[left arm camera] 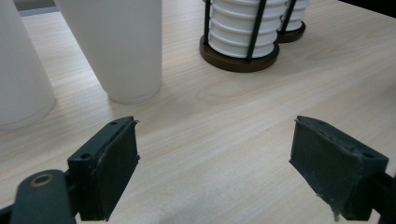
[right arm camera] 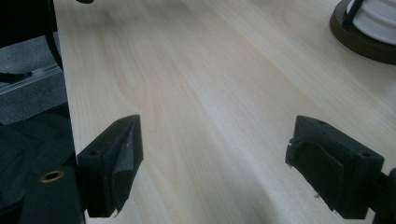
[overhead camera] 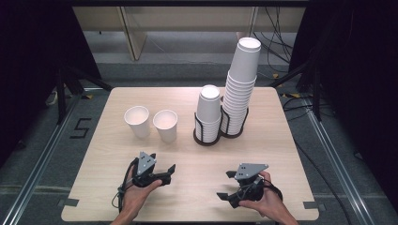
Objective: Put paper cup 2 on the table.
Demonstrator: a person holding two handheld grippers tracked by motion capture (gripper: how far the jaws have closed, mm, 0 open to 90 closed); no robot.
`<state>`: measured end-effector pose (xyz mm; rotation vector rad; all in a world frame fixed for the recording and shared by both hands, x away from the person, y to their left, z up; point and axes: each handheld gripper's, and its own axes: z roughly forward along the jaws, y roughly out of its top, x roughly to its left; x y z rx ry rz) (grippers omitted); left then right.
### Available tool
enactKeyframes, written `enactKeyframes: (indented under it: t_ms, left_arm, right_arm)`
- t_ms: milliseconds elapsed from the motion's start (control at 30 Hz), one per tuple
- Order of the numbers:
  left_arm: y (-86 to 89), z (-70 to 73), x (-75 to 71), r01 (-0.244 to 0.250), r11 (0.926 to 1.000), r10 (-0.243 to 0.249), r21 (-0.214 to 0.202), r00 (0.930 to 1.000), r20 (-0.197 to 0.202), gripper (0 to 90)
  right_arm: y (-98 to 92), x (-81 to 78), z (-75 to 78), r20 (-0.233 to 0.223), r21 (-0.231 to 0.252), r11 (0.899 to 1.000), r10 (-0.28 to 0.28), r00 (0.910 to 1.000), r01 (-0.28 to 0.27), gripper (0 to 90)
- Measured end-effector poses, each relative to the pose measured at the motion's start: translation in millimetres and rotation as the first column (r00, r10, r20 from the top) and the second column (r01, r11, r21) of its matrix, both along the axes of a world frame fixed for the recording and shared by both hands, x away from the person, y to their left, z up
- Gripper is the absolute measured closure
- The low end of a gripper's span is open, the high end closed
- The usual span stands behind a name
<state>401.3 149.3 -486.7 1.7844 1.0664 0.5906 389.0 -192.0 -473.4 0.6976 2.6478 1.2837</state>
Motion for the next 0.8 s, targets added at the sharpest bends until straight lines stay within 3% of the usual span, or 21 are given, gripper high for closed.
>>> enactKeyframes:
  t_ms: [433, 800]
  left_arm:
    - [-0.1, 0.9, -29.9, 0.064, 0.9978, -0.064, -0.019, 0.9979, -0.002, 14.2]
    - [-0.9, -2.2, -48.0, 0.11, 0.9938, -0.11, 0.014, 0.9938, 0.013, 14.2]
  right_arm:
    - [0.4, -0.1, -1.2, 0.004, -0.003, 1.0, 0.012, 0.9999, -0.012, 18.2]
    - [0.8, -1.0, -1.5, 0.003, -0.001, 1.0, 0.015, 0.9999, -0.015, 18.2]
